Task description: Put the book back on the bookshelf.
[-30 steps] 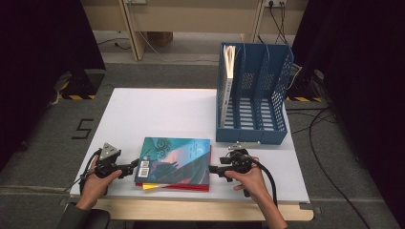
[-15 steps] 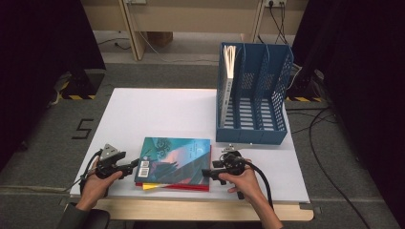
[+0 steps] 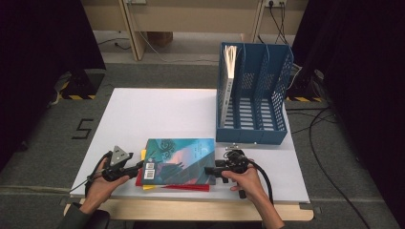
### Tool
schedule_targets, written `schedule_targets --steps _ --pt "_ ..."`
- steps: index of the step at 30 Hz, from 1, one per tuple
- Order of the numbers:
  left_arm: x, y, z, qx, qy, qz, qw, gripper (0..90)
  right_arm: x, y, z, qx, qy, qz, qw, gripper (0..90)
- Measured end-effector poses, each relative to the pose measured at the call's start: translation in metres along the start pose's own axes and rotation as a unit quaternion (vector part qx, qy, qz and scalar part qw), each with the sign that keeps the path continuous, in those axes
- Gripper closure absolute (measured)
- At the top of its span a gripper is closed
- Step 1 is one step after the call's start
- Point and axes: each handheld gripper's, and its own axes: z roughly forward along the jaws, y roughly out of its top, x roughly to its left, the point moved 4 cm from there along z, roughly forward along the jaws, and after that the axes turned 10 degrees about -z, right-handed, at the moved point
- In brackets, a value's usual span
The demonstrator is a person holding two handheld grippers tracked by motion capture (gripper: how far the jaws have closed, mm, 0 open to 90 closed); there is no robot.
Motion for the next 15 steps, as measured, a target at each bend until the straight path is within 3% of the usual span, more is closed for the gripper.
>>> schedule_targets --steps 3,4,8,10,15 --pt "-0.010 0.000 0.001 0.003 -0.011 0.022 0.9997 44.6 -0.005 -0.002 -0.001 0.006 -0.011 0.008 0.9999 27.2" --pt "-0.010 0.001 0.001 0.005 -0.005 0.030 0.9995 42.6 -0.007 -0.002 -0.002 0.005 -0.014 0.009 0.9999 27.4" --pt "-0.007 0.002 0.004 0.005 -0.002 0.023 0.9997 26.4 -0.011 -0.004 -0.005 0.003 -0.003 0.022 0.9998 28.2" --pt "-0.008 0.002 0.003 0.002 0.004 0.033 0.9995 27.8 -0.012 -0.006 -0.004 0.002 0.006 0.032 0.9995 27.8" --pt "-0.009 0.002 0.005 0.002 -0.002 0.033 0.9995 30.6 -0.015 -0.006 -0.003 0.001 0.009 0.039 0.9992 26.7"
